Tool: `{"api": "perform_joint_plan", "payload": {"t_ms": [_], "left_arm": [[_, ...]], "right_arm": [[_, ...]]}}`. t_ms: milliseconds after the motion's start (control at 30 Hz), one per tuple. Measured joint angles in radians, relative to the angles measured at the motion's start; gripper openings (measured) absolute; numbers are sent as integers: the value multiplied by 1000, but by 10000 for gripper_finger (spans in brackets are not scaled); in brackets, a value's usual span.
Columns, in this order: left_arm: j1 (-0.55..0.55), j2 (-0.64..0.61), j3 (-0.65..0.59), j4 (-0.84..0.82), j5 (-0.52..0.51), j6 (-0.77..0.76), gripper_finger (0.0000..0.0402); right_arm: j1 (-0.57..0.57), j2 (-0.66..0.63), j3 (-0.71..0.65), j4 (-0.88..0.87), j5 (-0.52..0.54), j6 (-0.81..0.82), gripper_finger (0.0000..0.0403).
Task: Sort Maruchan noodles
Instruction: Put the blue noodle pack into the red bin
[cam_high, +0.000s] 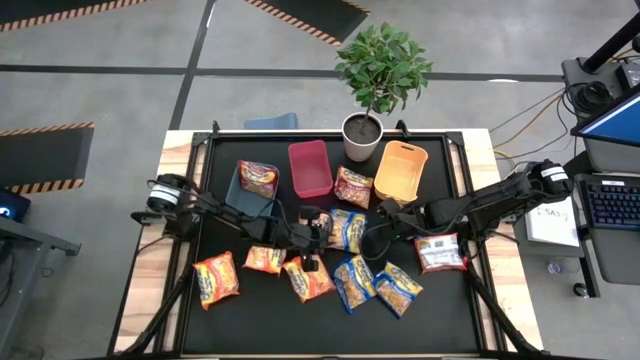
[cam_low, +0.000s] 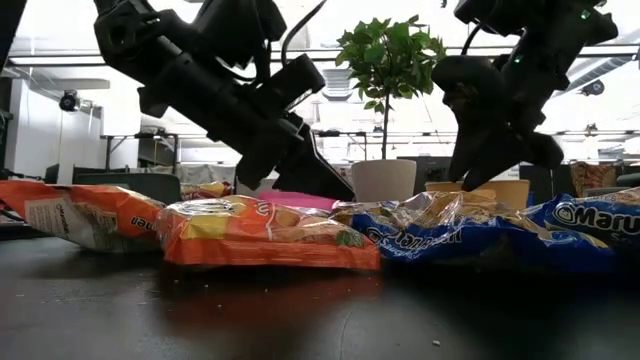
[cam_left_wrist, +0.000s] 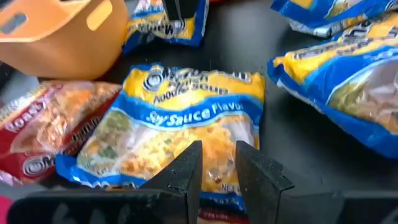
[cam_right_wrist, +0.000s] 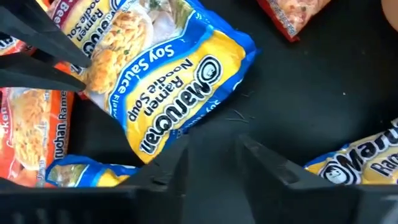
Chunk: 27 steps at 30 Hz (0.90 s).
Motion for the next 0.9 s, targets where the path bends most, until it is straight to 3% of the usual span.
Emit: {"api": "perform_joint_plan", "payload": {"t_ms": [267,500,667,900], "left_arm": [[1,9,-2,-38,0,-36,78],[1,37,-4,-27,3,-78,74],[1,51,-3,-18,2,-90,74],[2,53,-5,-19,1,-89,74]], "right_arm": [[-24,27,-60,149,27,0,239],[-58,62,-119,340,27,-42,302],[-79,93,-150,465,27,-91,321],[-79,193,-182,690,26,-189,311]]}}
